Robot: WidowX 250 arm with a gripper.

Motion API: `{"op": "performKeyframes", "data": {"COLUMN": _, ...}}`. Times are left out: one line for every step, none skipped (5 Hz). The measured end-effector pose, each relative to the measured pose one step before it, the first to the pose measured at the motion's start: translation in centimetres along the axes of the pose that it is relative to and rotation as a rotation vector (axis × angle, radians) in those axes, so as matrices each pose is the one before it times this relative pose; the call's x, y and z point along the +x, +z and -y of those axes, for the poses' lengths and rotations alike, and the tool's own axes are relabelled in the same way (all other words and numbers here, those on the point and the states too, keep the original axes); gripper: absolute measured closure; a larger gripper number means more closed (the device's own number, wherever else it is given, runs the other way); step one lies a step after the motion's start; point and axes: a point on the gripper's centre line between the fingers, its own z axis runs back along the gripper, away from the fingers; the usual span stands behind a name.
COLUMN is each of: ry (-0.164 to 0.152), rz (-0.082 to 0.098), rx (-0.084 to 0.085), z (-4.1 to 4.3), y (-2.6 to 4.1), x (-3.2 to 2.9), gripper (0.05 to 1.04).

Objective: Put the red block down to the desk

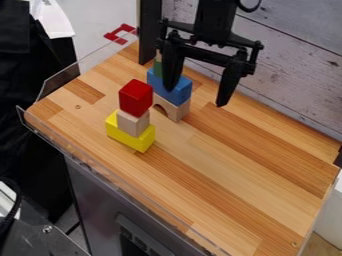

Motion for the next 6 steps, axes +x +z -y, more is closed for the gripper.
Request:
{"op": "performKeyframes", "data": {"ry": 0.0040, "rz": -0.0325, "rx": 0.0086, "z": -0.084, "y": -0.824, "x": -0.024, "gripper": 0.084}}
{"op": "performKeyframes", "data": {"ry": -0.0039, "rz": 0.0030, "rx": -0.0011, "z": -0.685, "y": 0.819, "x": 0.381, "gripper": 0.084}}
{"op": "performKeyframes", "data": {"ry": 0.0287, "rz": 0.0151, "rx": -0.0015, "z": -1.438, "y": 0.932, "x": 0.680, "gripper": 0.084}}
{"op": "performKeyframes", "data": {"ry": 0.0030, "rz": 0.0172, "rx": 0.0016, "z": -0.760, "y": 1.104, "x": 0.217, "gripper": 0.084}}
{"op": "performKeyframes", "data": {"ry": -0.0174, "rz": -0.0227, "rx": -0.0051, "z": -0.283, "y": 0.056, "x": 0.131, "gripper": 0.084}}
{"op": "performKeyframes", "data": {"ry": -0.0187, "rz": -0.0652, "rx": -0.0210, "z": -0.192, "y": -1.064, "x": 0.235, "gripper": 0.084}}
